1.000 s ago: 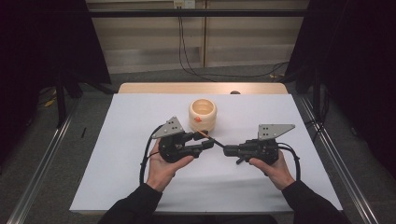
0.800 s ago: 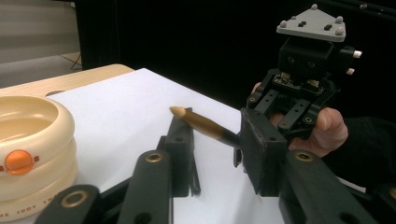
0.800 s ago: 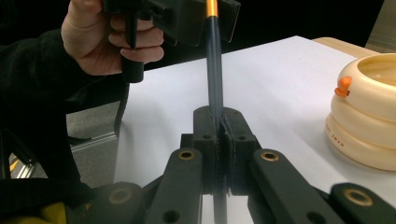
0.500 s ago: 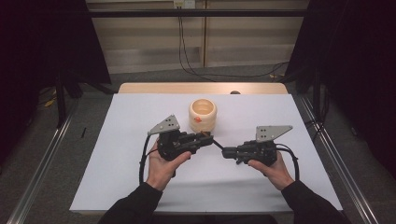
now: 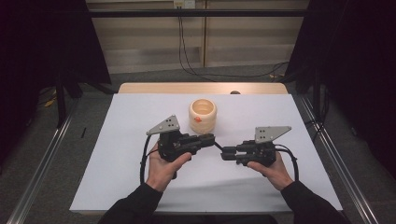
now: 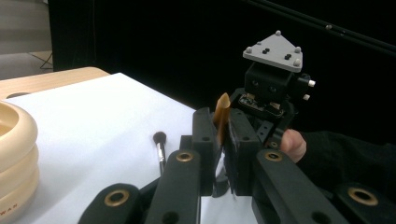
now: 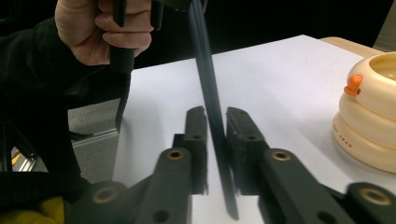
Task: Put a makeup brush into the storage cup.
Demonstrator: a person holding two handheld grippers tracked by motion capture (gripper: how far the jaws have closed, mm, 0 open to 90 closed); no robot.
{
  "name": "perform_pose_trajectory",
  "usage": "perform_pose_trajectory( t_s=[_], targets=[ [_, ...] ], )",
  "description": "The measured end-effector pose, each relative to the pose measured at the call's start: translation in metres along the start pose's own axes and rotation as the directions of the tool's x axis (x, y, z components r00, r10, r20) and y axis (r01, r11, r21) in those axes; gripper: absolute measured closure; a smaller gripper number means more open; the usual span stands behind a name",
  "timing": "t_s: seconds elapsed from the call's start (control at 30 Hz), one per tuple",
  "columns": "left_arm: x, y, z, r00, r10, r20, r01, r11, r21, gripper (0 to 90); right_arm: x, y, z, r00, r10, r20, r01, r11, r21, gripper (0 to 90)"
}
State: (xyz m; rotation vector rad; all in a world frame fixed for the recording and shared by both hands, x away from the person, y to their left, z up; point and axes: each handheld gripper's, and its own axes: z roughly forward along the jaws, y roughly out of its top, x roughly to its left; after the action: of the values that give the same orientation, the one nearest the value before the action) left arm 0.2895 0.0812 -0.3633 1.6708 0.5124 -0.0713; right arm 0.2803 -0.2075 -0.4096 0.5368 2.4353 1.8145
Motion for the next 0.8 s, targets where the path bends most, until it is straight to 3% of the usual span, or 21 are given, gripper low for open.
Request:
perform_pose_trajectory(
  t_s=[0.07,0.2,0.4,0.43,0.6,0.8],
  targets=[
    [0.0012,0.0003,-0.0014,1.0000,0.004,-0.005,-0.004,1.0000,0.002,83.9,0.0002,-0.0001,0.0002,1.0000,0.002,-0.007,-0.002,1.000,0.000,71.3],
    [0.0006,0.0013,-0.0030,0.9997,0.015,-0.020,-0.015,0.9999,0.007,83.8,0.0006,0.0006,0.0000,0.9999,0.009,-0.006,-0.009,1.000,-0.002,58.8],
    [0.0004,0.0039,-0.0053,0.9988,0.032,-0.038,-0.031,0.9989,0.036,83.9,-0.0005,0.0016,-0.0021,0.9998,0.017,-0.009,-0.017,1.000,-0.003,49.2],
    [0.0003,0.0051,-0.0059,0.9978,0.047,-0.047,-0.044,0.9970,0.064,83.9,-0.0005,0.0017,-0.0023,0.9998,0.017,-0.010,-0.017,1.000,-0.002,48.4],
    [0.0000,0.0060,-0.0035,0.9977,0.036,-0.057,-0.031,0.9960,0.084,83.9,0.0003,0.0028,-0.0030,0.9998,0.019,-0.004,-0.019,1.000,0.005,43.6],
    [-0.0015,0.0077,0.0012,0.9961,0.065,-0.059,-0.055,0.9870,0.151,83.9,-0.0001,0.0047,-0.0035,0.9997,0.020,-0.015,-0.020,1.000,0.011,43.1]
  ],
)
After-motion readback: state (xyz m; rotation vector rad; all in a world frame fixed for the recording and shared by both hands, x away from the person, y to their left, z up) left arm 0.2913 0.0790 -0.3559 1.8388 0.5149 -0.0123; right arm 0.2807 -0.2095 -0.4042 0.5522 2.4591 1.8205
